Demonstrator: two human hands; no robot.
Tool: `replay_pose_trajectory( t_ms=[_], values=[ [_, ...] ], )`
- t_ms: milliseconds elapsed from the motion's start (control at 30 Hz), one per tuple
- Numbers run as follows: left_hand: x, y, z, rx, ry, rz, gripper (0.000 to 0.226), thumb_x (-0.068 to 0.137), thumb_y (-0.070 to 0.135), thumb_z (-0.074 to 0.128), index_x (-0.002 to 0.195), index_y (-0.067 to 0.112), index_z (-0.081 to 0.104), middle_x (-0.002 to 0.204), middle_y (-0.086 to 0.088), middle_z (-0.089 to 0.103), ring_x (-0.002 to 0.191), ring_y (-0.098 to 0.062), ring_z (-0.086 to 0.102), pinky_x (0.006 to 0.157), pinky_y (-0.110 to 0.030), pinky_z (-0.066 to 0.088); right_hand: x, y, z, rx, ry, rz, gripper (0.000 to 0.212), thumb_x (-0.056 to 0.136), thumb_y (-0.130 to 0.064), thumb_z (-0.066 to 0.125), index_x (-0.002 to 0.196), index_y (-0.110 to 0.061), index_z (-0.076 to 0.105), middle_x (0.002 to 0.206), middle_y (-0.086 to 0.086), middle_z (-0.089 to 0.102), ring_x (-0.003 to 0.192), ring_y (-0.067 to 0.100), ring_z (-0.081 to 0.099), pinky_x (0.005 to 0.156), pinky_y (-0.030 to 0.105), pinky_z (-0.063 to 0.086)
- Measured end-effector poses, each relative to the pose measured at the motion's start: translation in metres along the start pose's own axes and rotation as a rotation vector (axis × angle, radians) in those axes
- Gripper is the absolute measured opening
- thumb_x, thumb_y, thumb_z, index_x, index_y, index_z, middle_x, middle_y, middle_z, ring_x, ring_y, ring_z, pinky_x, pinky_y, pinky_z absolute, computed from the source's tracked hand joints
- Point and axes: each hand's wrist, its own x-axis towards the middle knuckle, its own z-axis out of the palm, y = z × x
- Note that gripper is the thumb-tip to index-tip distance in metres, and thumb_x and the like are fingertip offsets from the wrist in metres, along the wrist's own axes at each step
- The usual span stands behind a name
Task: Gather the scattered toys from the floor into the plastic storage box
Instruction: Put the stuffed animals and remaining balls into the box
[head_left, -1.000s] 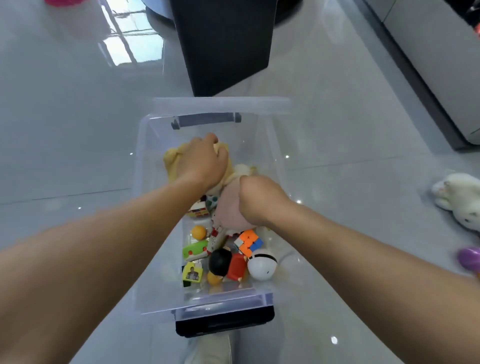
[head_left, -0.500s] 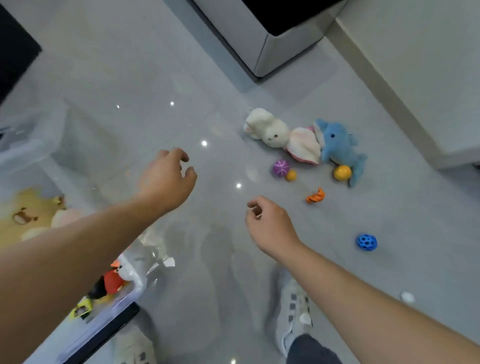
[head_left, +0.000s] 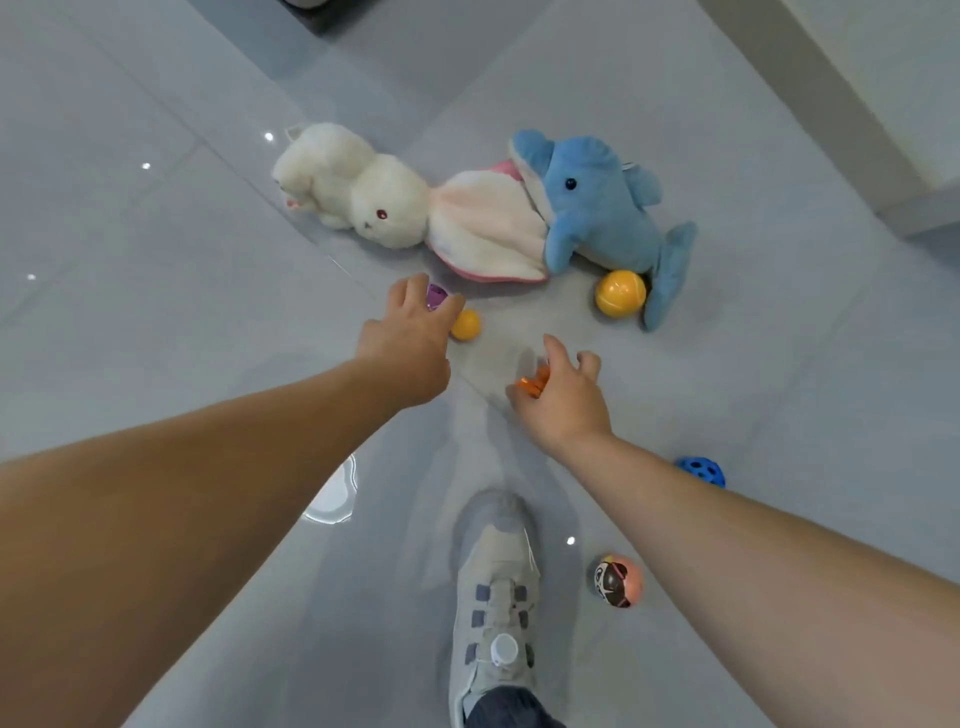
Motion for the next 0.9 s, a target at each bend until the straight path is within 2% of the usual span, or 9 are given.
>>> replay_pose_trajectory(
  t_ms=[100,200,267,333,433,567,667,767,900],
  values=[
    [0.032,0.015,0.018,0.109,0.032,0.003,0.058,0.081,0.028,0.068,0.132,0.025,0.040,0.134,-0.008,0.033,0.130,-0.029,0.027,0.067,-0.038,0.039,0.028,0.010,0.010,-0.005,-0.032,-0.014,0.063,0.087,-0.046,0.065,0.142,-0.026,0.040,0.142,0.010,0.030,0.119,0.033,0.054,0.096,0.041,0.049],
    [0.048,0.026,0.028,0.160,0.069,-0.031,0.053,0.080,0.032,0.071,0.126,0.024,0.047,0.131,-0.010,0.035,0.128,-0.032,0.029,0.073,-0.044,0.044,0.042,0.016,0.013,0.016,-0.046,-0.049,0.046,0.088,-0.038,0.067,0.127,-0.018,0.054,0.127,0.011,0.043,0.110,0.035,0.056,0.095,0.040,0.048],
    [0.054,0.029,0.031,0.169,0.073,-0.060,0.047,0.081,0.033,0.071,0.122,0.024,0.051,0.130,-0.011,0.034,0.128,-0.032,0.029,0.076,-0.046,0.045,0.044,0.017,0.009,0.093,0.016,-0.050,0.046,0.085,-0.031,0.068,0.126,-0.018,0.053,0.125,0.011,0.044,0.107,0.034,0.058,0.093,0.039,0.049],
    [0.057,0.031,0.033,0.165,0.082,-0.093,0.040,0.083,0.031,0.069,0.119,0.024,0.055,0.130,-0.011,0.034,0.127,-0.032,0.029,0.074,-0.044,0.043,0.046,0.018,-0.004,0.153,0.158,-0.031,0.060,0.079,-0.029,0.067,0.134,-0.022,0.046,0.123,0.012,0.047,0.104,0.034,0.060,0.088,0.039,0.051],
    [0.060,0.031,0.033,0.161,0.098,-0.113,0.031,0.087,0.022,0.063,0.117,0.021,0.057,0.129,-0.013,0.035,0.126,-0.035,0.030,0.073,-0.043,0.044,0.062,0.028,-0.037,0.053,0.349,0.088,0.083,0.075,-0.034,0.065,0.147,-0.029,0.024,0.126,0.015,0.045,0.104,0.039,0.057,0.080,0.040,0.047],
    [0.063,0.029,0.036,0.173,0.091,-0.120,0.038,0.082,0.016,0.067,0.118,0.020,0.056,0.128,-0.014,0.034,0.126,-0.036,0.030,0.073,-0.044,0.045,0.094,0.036,-0.069,-0.101,0.256,0.266,0.094,0.083,-0.040,0.062,0.155,-0.034,0.003,0.135,0.017,0.038,0.111,0.043,0.053,0.077,0.040,0.039],
    [0.065,0.024,0.042,0.166,0.110,-0.126,0.040,0.080,0.020,0.070,0.117,0.019,0.055,0.127,-0.012,0.034,0.124,-0.034,0.029,0.069,-0.041,0.039,0.112,0.029,-0.063,-0.129,0.148,0.202,0.082,0.085,-0.041,0.061,0.152,-0.032,0.015,0.142,0.017,0.037,0.117,0.042,0.053,0.087,0.041,0.045],
    [0.063,0.021,0.044,0.108,0.110,-0.150,0.040,0.081,0.030,0.070,0.115,0.017,0.055,0.129,-0.012,0.033,0.125,-0.034,0.028,0.069,-0.039,0.037,0.115,0.018,-0.049,-0.064,0.150,0.157,0.070,0.084,-0.043,0.069,0.139,-0.023,0.031,0.137,0.020,0.042,0.117,0.040,0.052,0.089,0.040,0.045],
    [0.046,0.020,0.043,-0.155,0.056,-0.277,0.041,0.085,0.042,0.064,0.114,0.014,0.056,0.131,-0.011,0.030,0.127,-0.031,0.026,0.075,-0.041,0.044,0.091,0.001,-0.029,0.006,0.090,0.074,0.065,0.078,-0.044,0.077,0.128,-0.024,0.042,0.123,0.015,0.043,0.091,0.037,0.058,0.082,0.036,0.046]
  ],
)
